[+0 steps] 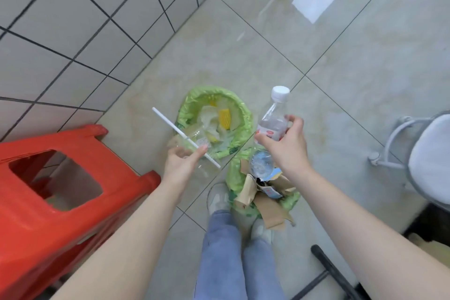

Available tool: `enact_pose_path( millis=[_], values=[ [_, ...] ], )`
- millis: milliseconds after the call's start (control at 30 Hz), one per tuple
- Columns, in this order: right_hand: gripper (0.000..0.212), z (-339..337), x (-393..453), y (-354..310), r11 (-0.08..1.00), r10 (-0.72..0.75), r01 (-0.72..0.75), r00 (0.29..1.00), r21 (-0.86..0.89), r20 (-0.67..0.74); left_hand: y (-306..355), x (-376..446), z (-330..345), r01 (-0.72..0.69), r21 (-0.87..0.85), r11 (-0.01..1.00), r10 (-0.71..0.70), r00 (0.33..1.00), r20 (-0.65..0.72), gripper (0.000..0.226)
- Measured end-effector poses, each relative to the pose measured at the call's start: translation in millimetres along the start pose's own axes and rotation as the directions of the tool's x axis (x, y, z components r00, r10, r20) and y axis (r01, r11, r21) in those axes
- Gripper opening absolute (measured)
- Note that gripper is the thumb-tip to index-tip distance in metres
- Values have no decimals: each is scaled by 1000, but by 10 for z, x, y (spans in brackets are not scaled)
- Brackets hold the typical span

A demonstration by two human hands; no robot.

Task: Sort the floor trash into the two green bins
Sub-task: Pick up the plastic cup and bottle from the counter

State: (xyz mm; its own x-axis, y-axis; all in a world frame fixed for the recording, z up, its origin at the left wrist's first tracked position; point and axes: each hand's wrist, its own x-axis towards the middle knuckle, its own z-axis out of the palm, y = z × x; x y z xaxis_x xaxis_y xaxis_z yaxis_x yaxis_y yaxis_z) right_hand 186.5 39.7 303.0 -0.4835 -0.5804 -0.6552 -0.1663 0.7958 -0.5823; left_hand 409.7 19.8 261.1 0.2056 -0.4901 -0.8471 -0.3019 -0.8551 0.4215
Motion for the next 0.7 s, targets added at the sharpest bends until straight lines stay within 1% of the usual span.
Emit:
enact_pose_path(
  millis=[67,133,267,367,467,533,600,700],
  values=[
    [68,6,-22,25,1000,21,-21,1000,5,14,-38,30,33,-16,2,1000,16,1000,-20,107],
    [69,54,-28,15,1000,22,-22,1000,-3,21,-73,102,67,-39,2,999,39,998,-48,105],
    [70,324,144,1,999,-37,36,999,29,31,-14,281,155,-96,4,995,95,986,-139,98],
    [69,610,372,26,995,-93,91,995,41,28,44,496,227,-226,-3,974,222,960,-168,111],
    [66,876,573,79,988,-155,155,987,15,28,90,683,273,-352,-11,936,345,923,-170,115],
    [63,1019,682,116,982,-188,188,982,-9,32,110,801,296,-415,62,908,418,883,-214,111],
    [65,1146,769,175,976,-215,216,976,-16,38,86,931,343,-457,153,876,482,842,-243,105],
    [74,1293,859,233,974,-222,225,972,-37,74,-16,1113,435,-510,237,827,556,806,-202,103]
  ],
)
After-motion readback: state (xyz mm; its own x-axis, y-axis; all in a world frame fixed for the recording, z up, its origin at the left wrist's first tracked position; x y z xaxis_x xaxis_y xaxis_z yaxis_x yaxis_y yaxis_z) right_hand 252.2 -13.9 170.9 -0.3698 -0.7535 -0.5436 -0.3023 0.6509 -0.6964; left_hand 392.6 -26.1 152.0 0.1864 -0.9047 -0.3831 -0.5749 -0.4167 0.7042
